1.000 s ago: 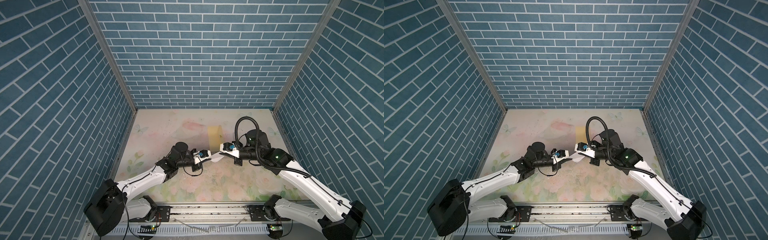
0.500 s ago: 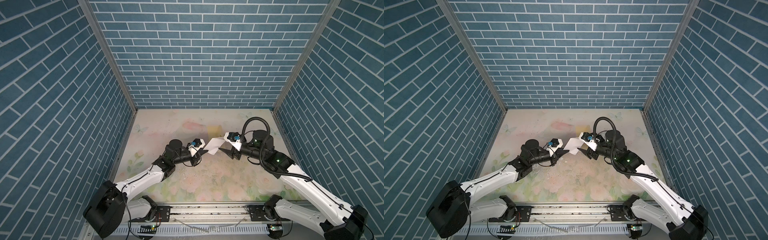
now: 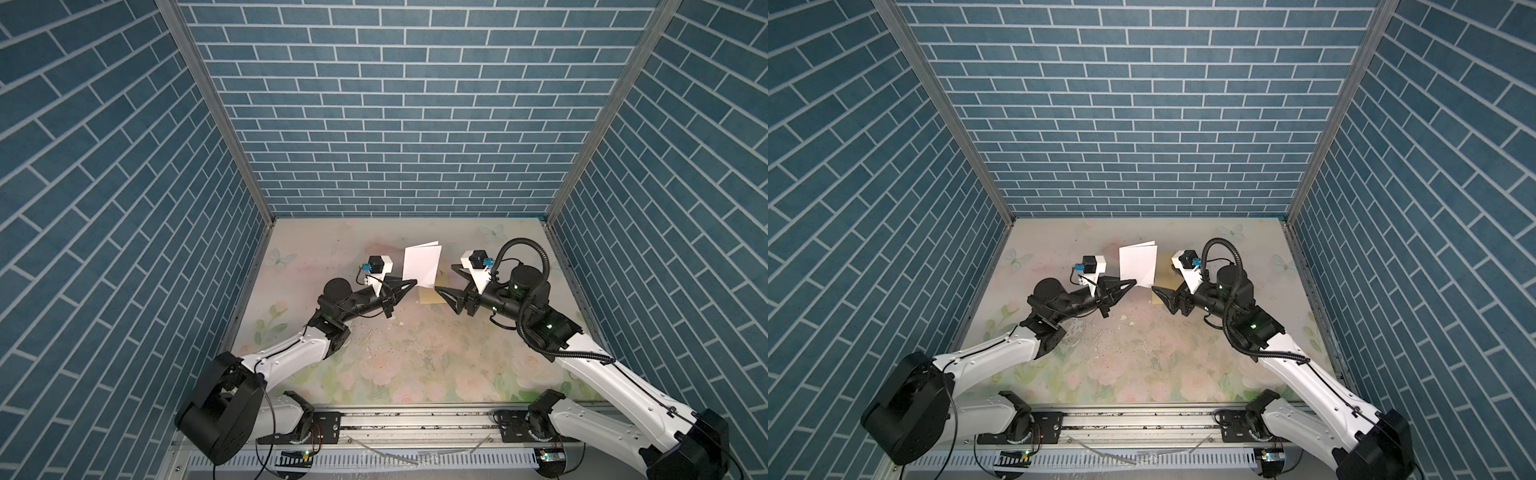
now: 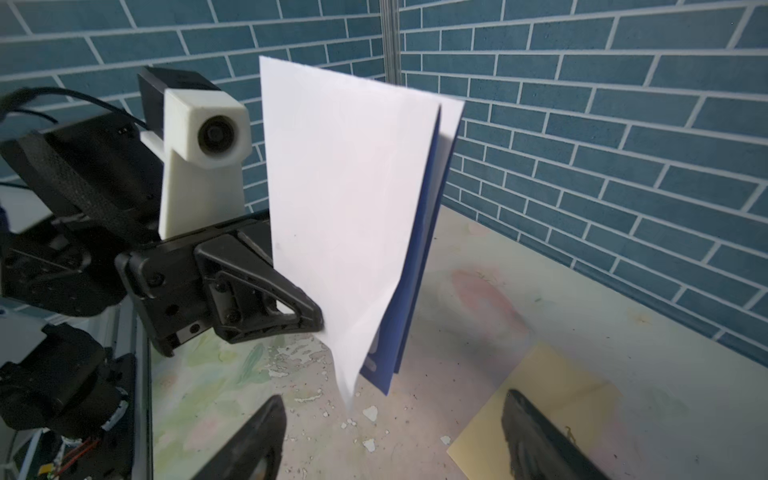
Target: Place the letter into the envelope and seal it
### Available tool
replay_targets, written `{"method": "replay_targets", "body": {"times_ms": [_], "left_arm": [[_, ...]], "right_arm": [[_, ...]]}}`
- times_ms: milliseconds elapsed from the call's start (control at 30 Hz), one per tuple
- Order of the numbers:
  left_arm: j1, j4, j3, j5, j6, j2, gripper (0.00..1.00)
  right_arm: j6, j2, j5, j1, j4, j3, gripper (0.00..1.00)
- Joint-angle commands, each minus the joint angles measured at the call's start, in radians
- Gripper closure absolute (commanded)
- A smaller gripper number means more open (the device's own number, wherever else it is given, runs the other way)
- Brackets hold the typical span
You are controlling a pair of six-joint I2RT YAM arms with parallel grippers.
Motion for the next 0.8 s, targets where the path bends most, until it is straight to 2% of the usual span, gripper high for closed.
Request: {"method": "replay_targets", "body": {"times_ms": [0, 133, 300, 433, 600, 767], "left_arm": [[0.004, 0.258, 0.011, 0.043, -0.226, 0.064, 1.00], [0.004, 0.349, 0.022, 0.059, -0.283, 0.123, 1.00], [0.004, 0.373, 0.034, 0.073, -0.299, 0.140, 1.00], [0.004, 0.371, 0.034, 0.073, -0.297, 0.134, 1.00], [0.004, 0.373, 0.036, 0.074, -0.298, 0.135, 1.00], [0.004, 0.370, 0.040, 0.072, -0.300, 0.136, 1.00]], "right_arm": [[0.141, 0.025, -0.067, -0.007, 0.162, -0.023, 0.17], [0.172, 0.058, -0.091, -0.014, 0.215, -0.018, 0.16], [0.241, 0.099, -0.153, -0.055, 0.303, -0.018, 0.16], [0.324, 0.154, -0.244, -0.079, 0.406, -0.013, 0.22], [0.397, 0.212, -0.343, -0.079, 0.506, 0.005, 0.36], [0.454, 0.251, -0.396, -0.079, 0.588, 0.012, 0.60]]}}
